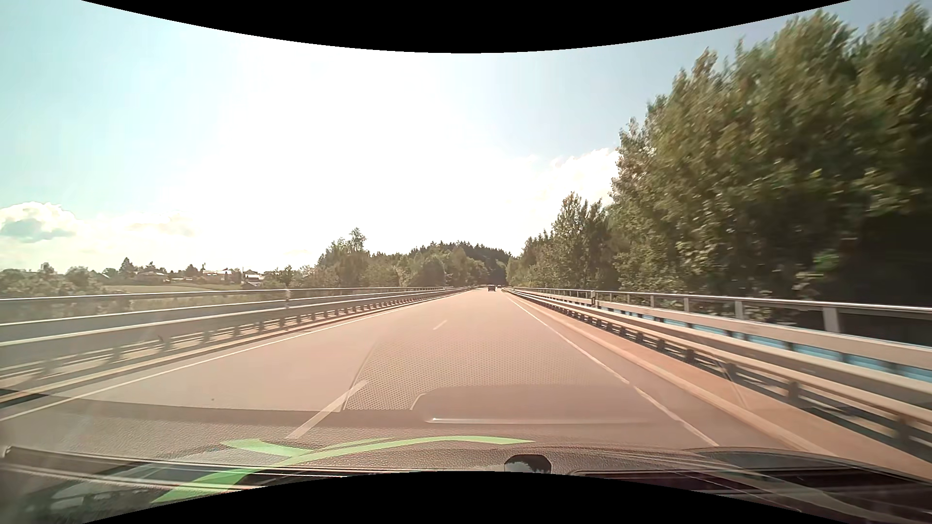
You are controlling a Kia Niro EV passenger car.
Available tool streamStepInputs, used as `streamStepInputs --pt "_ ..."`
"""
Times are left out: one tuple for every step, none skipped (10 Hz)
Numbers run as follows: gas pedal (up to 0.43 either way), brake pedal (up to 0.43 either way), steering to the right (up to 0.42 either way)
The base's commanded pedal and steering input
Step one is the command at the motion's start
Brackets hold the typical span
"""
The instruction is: Follow the waypoints while adhering to traffic rules and regulations
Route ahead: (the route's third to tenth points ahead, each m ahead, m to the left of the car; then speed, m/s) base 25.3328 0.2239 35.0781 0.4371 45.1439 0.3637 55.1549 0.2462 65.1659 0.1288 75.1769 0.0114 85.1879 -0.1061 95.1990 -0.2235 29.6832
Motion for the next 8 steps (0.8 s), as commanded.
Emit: streamStepInputs --pt "0.28 0.0 -0.002" --pt "0.28 0.0 0.0" --pt "0.287 0.0 0.0" --pt "0.311 0.0 0.0" --pt "0.35 0.0 -0.001" --pt "0.37 0.0 0.0" --pt "0.39 0.0 -0.001" --pt "0.398 0.0 0.0"
